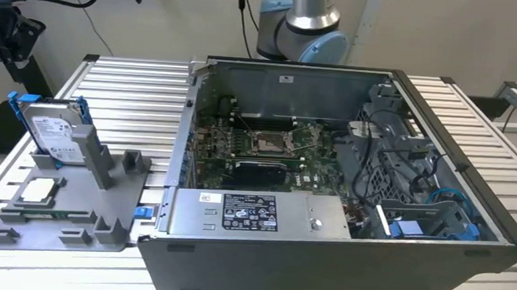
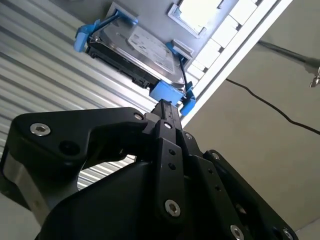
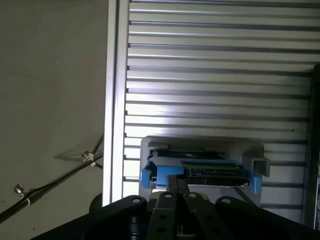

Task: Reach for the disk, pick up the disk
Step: 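Reach for the disk, then pick up the disk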

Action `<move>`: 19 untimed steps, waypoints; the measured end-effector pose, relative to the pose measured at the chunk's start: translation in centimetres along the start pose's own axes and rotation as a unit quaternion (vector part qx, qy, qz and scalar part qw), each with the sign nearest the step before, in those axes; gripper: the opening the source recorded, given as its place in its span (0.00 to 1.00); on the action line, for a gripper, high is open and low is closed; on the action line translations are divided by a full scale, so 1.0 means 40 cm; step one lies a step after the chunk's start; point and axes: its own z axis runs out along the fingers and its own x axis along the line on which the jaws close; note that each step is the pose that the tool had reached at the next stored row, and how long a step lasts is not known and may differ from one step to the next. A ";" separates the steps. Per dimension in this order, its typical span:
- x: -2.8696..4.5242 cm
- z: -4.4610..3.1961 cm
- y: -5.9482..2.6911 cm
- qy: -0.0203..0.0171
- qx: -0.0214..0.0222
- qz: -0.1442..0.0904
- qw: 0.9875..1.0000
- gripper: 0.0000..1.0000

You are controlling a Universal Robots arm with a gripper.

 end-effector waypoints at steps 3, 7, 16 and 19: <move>0.001 0.000 0.000 0.000 0.000 0.000 1.000 0.00; 0.001 0.000 0.000 0.000 0.000 0.000 1.000 0.00; -0.002 0.000 -0.008 0.000 0.000 0.000 1.000 0.00; -0.002 0.000 -0.008 0.000 0.000 0.000 1.000 0.00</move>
